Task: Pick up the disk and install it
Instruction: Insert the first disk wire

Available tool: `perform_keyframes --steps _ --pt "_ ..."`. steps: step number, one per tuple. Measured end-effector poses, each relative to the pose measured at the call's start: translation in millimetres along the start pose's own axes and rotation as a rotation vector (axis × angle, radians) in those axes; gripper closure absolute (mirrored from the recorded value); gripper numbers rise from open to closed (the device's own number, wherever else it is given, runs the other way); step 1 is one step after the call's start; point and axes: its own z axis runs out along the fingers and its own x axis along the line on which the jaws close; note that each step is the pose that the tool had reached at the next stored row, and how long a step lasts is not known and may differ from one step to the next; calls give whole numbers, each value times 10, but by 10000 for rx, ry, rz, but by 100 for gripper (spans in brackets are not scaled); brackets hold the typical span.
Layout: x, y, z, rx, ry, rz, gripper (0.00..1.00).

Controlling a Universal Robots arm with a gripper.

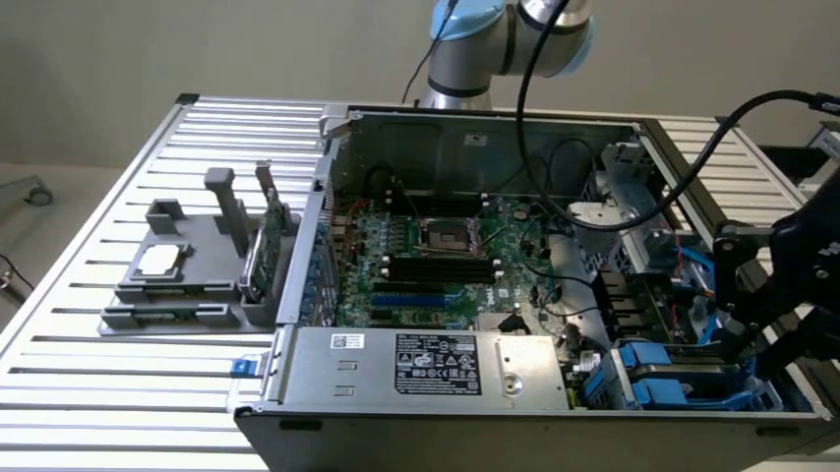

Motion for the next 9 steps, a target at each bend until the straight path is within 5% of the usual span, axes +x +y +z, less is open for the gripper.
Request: perform_keyframes --steps 9 --pt "1 9 91 -25 165 1402 69"
